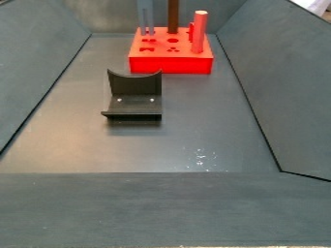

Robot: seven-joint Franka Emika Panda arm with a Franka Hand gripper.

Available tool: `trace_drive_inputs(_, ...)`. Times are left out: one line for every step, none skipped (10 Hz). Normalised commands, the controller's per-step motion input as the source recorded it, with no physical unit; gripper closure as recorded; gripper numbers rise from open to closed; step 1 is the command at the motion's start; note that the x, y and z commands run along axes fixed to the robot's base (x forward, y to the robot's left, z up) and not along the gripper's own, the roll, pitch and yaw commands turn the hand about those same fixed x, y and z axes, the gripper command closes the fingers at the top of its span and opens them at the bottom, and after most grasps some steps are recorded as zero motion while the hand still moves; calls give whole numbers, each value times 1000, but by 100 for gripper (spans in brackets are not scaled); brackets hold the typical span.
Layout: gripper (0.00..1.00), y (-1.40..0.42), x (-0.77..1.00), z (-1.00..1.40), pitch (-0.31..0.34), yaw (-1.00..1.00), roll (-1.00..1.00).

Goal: Pick up the double-square object. Move up. Rotate the double-square object. Place the double-square object on the fixture. Regrasp the double-square object. Move to above the board. Insert the double-square object.
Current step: Insert the double-square object.

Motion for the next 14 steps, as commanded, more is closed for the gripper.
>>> trace_drive_inputs(100, 0, 20, -106, -11, 289, 106)
trace_drive_inputs(100, 0, 0, -183, -26, 106, 107)
trace_drive_inputs(100, -60, -154, -160, -4, 83, 113)
trace_drive_inputs(100, -166, -6, -143, -50, 320, 83)
trace_drive_inputs(100, -103, 17, -140, -37, 357, 100)
trace_drive_inputs(100, -106, 66, -126, 0, 169, 104)
trace_drive_inputs(100, 0, 140, -103, 0, 114, 147)
trace_drive_inputs(100, 0, 140, -69, 31, 57, 199)
trace_drive_inputs(100, 9, 54, -74, 43, 0, 201)
trace_drive_inputs(100, 0, 0, -117, 23, 0, 160)
trace_drive_inputs(100, -11, 0, -289, 0, 0, 154)
trace_drive_inputs(100, -34, 0, -471, -39, 0, 170)
trace_drive_inputs(100, -66, 51, -637, -99, -46, 180)
trace_drive_inputs(100, -51, 0, -651, -164, -29, 157)
